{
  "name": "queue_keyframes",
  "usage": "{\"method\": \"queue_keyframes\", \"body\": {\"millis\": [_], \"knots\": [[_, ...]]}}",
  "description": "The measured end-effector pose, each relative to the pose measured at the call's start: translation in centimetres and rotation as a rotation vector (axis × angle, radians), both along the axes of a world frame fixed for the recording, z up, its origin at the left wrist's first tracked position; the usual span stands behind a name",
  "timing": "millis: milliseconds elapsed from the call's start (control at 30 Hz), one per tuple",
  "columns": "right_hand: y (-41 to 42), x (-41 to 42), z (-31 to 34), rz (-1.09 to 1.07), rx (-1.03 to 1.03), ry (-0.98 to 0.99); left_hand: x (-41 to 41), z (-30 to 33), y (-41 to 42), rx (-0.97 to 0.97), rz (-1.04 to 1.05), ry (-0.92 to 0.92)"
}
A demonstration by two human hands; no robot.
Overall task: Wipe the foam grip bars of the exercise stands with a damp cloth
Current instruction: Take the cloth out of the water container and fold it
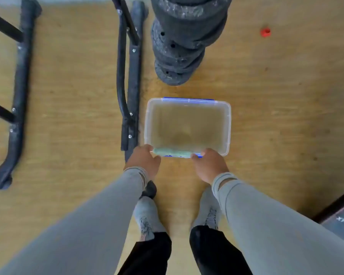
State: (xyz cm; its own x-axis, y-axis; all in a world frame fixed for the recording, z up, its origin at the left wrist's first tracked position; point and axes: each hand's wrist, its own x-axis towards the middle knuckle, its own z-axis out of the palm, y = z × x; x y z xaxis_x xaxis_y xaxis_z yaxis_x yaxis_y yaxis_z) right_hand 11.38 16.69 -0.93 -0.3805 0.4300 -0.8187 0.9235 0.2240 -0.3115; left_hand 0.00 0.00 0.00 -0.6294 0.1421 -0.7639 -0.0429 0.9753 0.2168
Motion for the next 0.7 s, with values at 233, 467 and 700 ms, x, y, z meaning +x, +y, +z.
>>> {"method": "queue_keyframes", "body": {"millis": [233, 467, 700], "knots": [[-1.7, -1.4, -11.0, -0.002, 0.11, -0.064, -0.6, -12.1, -0.8, -0.095, 0.027, 0.033], [-3.3, -1.1, -15.3, -0.012, 0.238, -0.058, -0.2, -16.9, -1.4, -0.096, -0.006, 0.091], [-3.9, -0.4, -11.7, -0.075, 0.275, 0.061, 0.6, -12.2, -1.6, 0.189, 0.218, 0.125]]}}
